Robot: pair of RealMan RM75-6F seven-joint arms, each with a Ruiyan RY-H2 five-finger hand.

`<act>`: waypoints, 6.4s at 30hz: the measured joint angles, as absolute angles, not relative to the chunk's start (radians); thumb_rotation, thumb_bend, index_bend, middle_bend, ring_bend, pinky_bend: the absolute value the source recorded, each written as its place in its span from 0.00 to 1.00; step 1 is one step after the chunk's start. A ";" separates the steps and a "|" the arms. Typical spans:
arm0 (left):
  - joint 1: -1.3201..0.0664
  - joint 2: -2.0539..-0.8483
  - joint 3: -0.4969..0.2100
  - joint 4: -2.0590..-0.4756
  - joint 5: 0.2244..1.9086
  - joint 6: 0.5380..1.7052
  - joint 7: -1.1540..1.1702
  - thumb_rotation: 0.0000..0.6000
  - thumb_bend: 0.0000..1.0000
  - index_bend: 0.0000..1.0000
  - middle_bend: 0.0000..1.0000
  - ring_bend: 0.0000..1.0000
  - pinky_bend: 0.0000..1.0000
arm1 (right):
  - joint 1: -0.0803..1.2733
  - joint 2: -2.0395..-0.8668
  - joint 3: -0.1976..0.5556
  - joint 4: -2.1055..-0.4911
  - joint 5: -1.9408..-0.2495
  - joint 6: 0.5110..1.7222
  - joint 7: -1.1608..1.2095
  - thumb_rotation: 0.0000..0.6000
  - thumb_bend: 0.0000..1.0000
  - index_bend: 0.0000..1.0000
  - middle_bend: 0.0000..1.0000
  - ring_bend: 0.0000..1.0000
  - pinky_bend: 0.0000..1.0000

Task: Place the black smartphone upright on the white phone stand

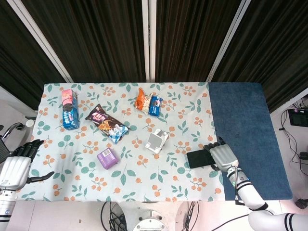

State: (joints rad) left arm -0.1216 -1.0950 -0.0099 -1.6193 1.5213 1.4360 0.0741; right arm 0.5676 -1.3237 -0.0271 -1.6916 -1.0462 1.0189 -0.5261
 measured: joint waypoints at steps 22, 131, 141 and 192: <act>-0.121 -1.097 -0.015 -1.624 1.521 1.445 0.070 0.61 0.06 0.12 0.10 0.13 0.22 | 0.586 -1.178 0.098 -1.827 -1.252 1.186 -0.629 1.00 0.31 0.64 0.43 0.45 0.00; -0.085 -1.135 0.025 -1.477 1.525 1.417 -0.114 0.60 0.06 0.11 0.10 0.13 0.22 | 1.482 -1.678 -0.031 -1.834 -0.371 1.398 -1.959 1.00 0.28 0.63 0.45 0.46 0.00; -0.089 -1.136 0.024 -1.468 1.524 1.409 -0.123 0.61 0.06 0.11 0.10 0.13 0.22 | 1.474 -1.713 -0.032 -1.791 -0.372 1.397 -1.937 1.00 0.28 0.63 0.45 0.46 0.00; -0.082 -1.138 0.028 -1.447 1.514 1.401 -0.141 0.61 0.06 0.11 0.10 0.13 0.22 | 1.450 -1.755 -0.026 -1.714 -0.405 1.376 -1.925 1.00 0.28 0.63 0.44 0.46 0.00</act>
State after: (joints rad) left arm -0.0824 -1.1378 0.0285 -1.4467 1.5141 1.4006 -0.1409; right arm 1.4505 -1.7554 -0.0259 -1.7136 -0.4046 1.3764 -1.9255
